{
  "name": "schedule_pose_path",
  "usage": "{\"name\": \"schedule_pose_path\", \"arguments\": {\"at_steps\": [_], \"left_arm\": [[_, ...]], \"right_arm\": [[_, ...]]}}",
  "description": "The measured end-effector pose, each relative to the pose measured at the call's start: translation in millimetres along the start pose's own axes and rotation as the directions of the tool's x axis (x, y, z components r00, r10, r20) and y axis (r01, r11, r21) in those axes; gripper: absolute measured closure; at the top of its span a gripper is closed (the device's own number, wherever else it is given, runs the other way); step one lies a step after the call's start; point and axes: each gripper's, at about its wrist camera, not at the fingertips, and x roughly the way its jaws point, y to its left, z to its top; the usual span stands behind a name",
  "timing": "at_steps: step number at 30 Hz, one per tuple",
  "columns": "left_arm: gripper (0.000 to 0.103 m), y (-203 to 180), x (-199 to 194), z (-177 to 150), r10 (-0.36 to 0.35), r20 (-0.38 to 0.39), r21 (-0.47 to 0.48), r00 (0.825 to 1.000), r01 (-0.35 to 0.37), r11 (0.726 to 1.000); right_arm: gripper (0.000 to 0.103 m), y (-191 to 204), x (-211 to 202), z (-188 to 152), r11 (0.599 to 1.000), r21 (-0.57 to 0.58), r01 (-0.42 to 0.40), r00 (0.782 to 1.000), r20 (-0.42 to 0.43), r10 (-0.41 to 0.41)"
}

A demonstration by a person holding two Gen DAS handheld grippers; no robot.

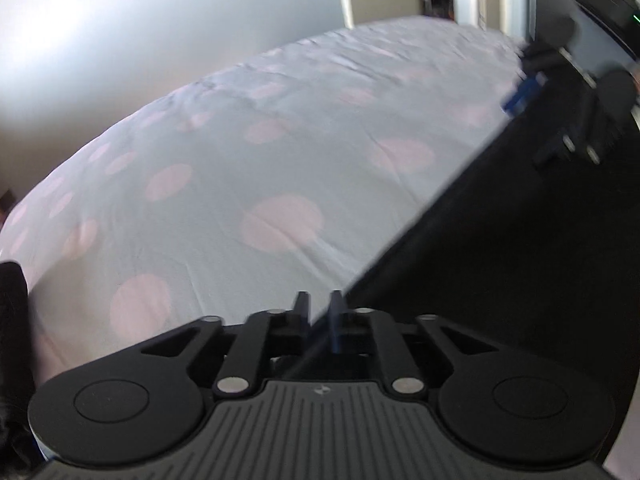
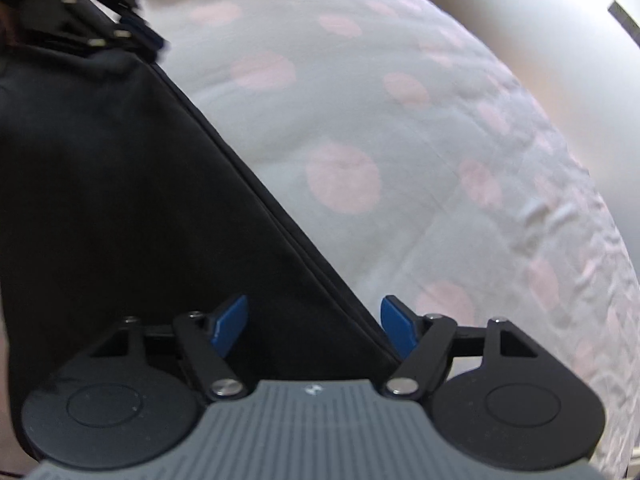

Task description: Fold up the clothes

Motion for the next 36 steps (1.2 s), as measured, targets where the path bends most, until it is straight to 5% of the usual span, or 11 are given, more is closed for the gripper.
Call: {"name": "schedule_pose_path", "arguments": {"at_steps": [3,5,7,9,14,20,24,27,32,36], "left_arm": [[0.059,-1.8,-0.1,-15.8,0.006,-0.041,0.02,0.999,-0.005,1.0],[0.059,3.7,0.7,-23.0,-0.004,-0.053,-0.032,0.999,0.003,0.999],[0.062,6.2,-0.9,-23.6,-0.011,-0.051,-0.069,0.999,0.007,0.998],[0.083,3.3,-0.5,-24.3,0.002,-0.049,-0.066,0.999,-0.005,0.998],[0.096,-11.3,5.3,-24.7,0.098,-0.021,-0.024,0.995,-0.099,0.995],[0.096,-7.6,17.2,-20.1,0.138,-0.02,-0.026,0.99,-0.138,0.99],[0.095,-10.5,23.5,-17.5,0.17,-0.036,-0.051,0.985,-0.172,0.984],[0.089,-10.3,11.4,-13.7,0.178,-0.042,-0.102,0.983,-0.182,0.978],[0.072,-21.2,-30.0,-11.2,0.206,-0.014,-0.189,0.978,-0.205,0.96],[0.071,-44.5,-65.7,-7.4,0.166,0.008,-0.278,0.986,-0.158,0.948]], "right_arm": [[0.035,-9.8,9.2,-6.1,0.998,0.049,-0.028,0.999,-0.024,0.029],[0.072,-9.9,13.9,-8.8,0.997,0.073,-0.032,0.999,-0.037,0.035],[0.087,-9.4,16.9,-11.0,0.995,0.091,-0.03,0.998,-0.046,0.034],[0.09,-5.6,11.2,-11.2,0.997,0.078,0.003,1.0,-0.031,-0.001],[0.092,-8.3,5.3,-6.7,0.99,0.112,0.09,0.995,0.024,-0.093],[0.091,-11.5,29.5,4.1,0.983,0.137,0.121,0.993,-0.012,-0.12],[0.081,-19.6,32.2,9.5,0.969,0.217,0.121,0.992,-0.045,-0.114],[0.065,-20.6,12.1,9.0,0.957,0.247,0.151,0.989,-0.041,-0.145],[0.065,-12.1,-57.2,-11.3,0.915,0.375,0.149,0.98,0.066,-0.186],[0.067,18.0,-106.8,-42.8,0.879,0.465,0.099,0.975,0.132,-0.18]]}}
